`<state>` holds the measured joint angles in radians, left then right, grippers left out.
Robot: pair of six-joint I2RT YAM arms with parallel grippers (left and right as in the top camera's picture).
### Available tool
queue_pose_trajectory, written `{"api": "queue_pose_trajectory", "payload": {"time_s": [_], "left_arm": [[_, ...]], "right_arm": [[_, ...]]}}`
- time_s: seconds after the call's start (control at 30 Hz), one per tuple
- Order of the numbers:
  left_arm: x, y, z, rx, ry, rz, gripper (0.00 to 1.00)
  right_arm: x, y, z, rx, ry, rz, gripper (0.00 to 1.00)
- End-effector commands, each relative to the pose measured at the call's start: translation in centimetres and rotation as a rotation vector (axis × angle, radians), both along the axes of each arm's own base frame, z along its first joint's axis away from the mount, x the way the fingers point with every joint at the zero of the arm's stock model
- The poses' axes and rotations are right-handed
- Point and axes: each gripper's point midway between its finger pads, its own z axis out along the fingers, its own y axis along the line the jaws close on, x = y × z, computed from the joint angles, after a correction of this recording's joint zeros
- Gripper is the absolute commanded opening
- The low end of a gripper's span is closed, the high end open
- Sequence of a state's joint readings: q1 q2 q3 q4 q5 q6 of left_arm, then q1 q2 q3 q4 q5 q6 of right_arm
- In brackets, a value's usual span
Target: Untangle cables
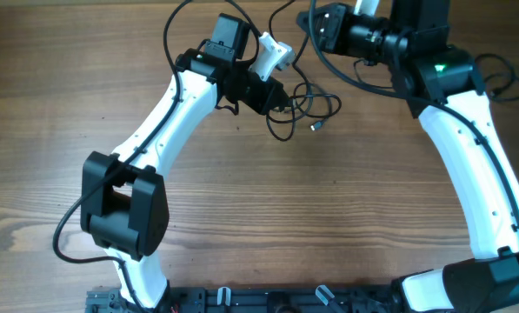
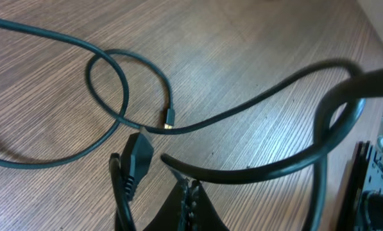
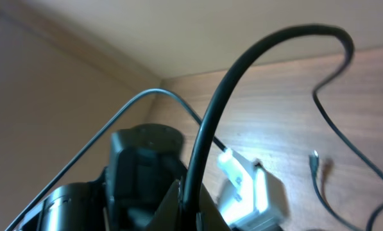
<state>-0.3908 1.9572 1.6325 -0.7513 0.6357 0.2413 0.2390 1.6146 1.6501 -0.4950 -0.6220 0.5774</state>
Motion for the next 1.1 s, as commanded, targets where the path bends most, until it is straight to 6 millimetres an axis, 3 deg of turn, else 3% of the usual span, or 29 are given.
{"api": "queue_pose_trajectory", "payload": {"time_s": [0.0, 0.03, 0.1, 0.17, 0.23, 0.27, 0.3, 0.37, 0.57, 0.63, 0.8, 0.93, 1.07], "left_arm": [[3.1, 4.1, 1.0, 0.043, 0.056, 0.298, 0.04], [3.4, 5.0, 1.5, 0.042, 0.059, 0.344, 0.04], [4.2, 7.7, 4.8, -0.016, 0.056, 0.472, 0.04], [4.1, 8.7, 6.8, -0.043, 0.038, 0.509, 0.04], [3.7, 8.9, 7.4, -0.069, 0.088, 0.569, 0.04], [3.4, 9.0, 7.2, -0.086, 0.163, 0.632, 0.12], [3.0, 9.1, 6.8, -0.091, 0.227, 0.678, 0.3], [2.0, 9.0, 6.2, -0.088, 0.333, 0.742, 0.43], [-1.6, 6.9, 4.8, -0.037, 0.532, 0.805, 0.45], [-2.9, 6.3, 4.1, 0.005, 0.573, 0.794, 0.51], [-4.6, 5.0, 1.8, 0.071, 0.581, 0.718, 0.47], [-5.8, 3.0, 1.2, 0.102, 0.454, 0.508, 0.47], [-4.6, 0.9, 2.2, 0.048, 0.34, 0.438, 0.46]], "right_arm": [[1.2, -2.8, -0.6, -0.005, 0.062, -0.122, 0.04], [1.2, -3.2, -0.9, -0.009, 0.074, -0.129, 0.04], [1.1, -3.7, -1.4, -0.016, 0.098, -0.14, 0.04], [0.8, -3.4, -1.4, -0.017, 0.091, -0.108, 0.04], [0.6, -3.4, -1.6, -0.016, 0.11, -0.11, 0.04], [0.6, -3.4, -1.8, -0.016, 0.122, -0.118, 0.04], [0.7, -3.8, -2.1, -0.018, 0.145, -0.147, 0.04], [0.7, -4.1, -2.4, -0.028, 0.155, -0.166, 0.04], [1.0, -4.7, -2.8, -0.054, 0.155, -0.2, 0.04], [1.1, -4.7, -2.8, -0.056, 0.153, -0.2, 0.04], [1.5, -4.7, -2.1, -0.048, 0.113, -0.198, 0.04], [2.9, -5.7, 0.0, 0.061, 0.091, -0.249, 0.04], [3.6, -6.2, 3.4, 0.234, 0.067, -0.232, 0.04]]}}
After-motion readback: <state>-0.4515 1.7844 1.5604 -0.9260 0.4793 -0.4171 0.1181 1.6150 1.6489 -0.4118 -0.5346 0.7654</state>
